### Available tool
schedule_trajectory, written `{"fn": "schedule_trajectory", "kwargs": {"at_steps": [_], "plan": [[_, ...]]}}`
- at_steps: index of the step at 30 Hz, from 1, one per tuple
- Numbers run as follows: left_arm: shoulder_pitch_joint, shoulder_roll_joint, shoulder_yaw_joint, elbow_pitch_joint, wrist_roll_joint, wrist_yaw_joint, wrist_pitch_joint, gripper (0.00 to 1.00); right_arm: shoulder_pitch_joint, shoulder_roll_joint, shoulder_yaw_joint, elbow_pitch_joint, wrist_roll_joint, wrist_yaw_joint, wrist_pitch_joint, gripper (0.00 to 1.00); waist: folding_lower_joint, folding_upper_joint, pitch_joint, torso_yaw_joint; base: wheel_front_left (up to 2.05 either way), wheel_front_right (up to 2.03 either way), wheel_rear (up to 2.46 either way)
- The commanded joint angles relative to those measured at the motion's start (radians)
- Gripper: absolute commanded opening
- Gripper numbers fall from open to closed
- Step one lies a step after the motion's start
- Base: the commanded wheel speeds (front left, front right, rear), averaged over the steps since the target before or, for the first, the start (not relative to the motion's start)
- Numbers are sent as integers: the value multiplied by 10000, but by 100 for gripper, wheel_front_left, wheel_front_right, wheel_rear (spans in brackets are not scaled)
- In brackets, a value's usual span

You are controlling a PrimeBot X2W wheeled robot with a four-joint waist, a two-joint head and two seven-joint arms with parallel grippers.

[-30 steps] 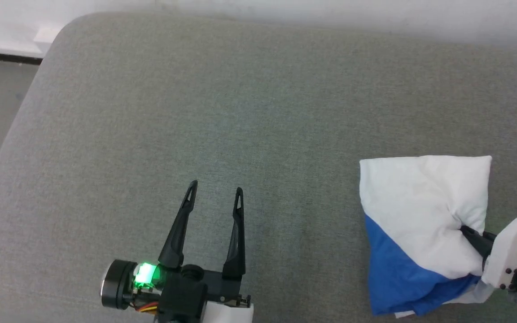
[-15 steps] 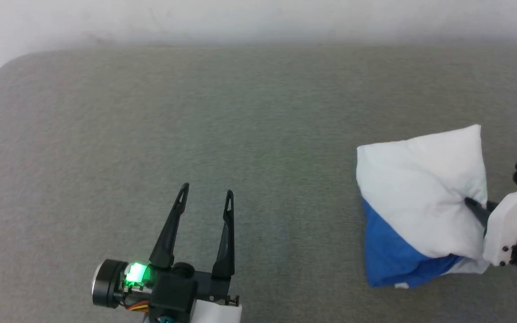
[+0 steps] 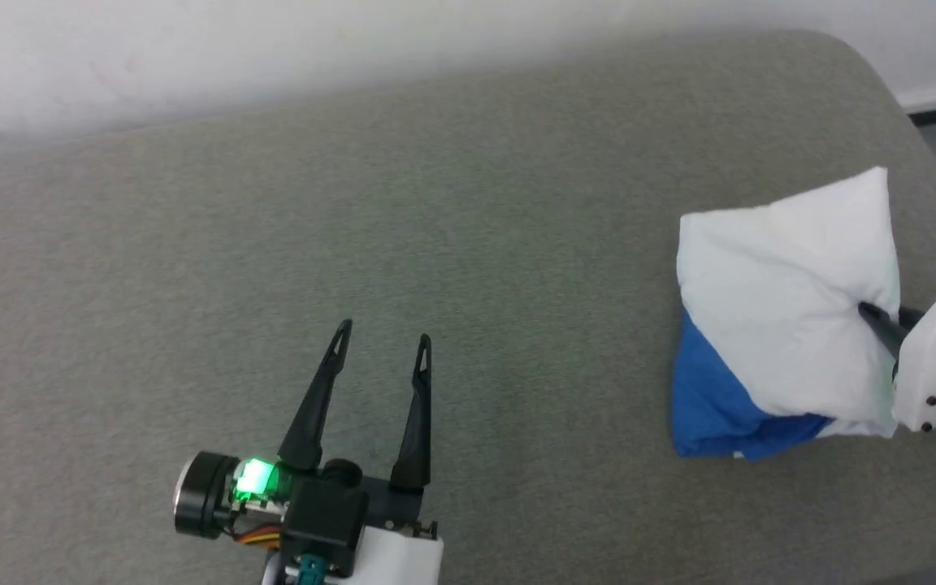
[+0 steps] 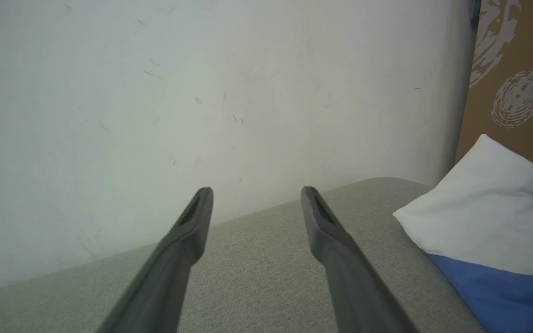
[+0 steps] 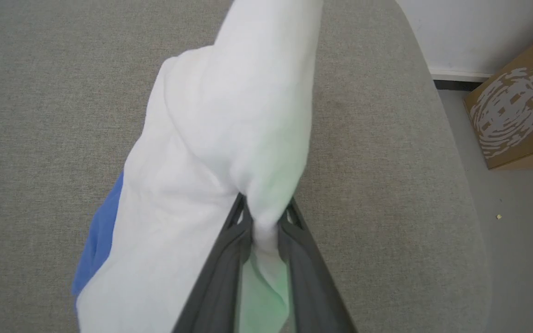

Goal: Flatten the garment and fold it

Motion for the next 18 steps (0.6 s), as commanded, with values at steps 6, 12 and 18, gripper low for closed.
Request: {"fn": "schedule_trajectory", "kwargs": {"at_steps": [6, 12, 18], "plan": [[-612, -5, -104, 184, 290, -52, -45, 100, -808, -614, 432, 64, 620, -21, -653, 0, 0, 0, 924, -621, 0, 0, 0], [-1209, -22, -278, 199, 743, -30, 109, 100, -1510, -1899, 1109, 509, 1289, -21, -1356, 0, 0, 0, 1876, -476, 0, 0, 0], [-1871, -12, -440, -158, 1416, 56, 480, 100, -2168, -3545, 2117, 835, 2256, -21, -2270, 0, 0, 0, 2931, -206, 0, 0, 0]]}}
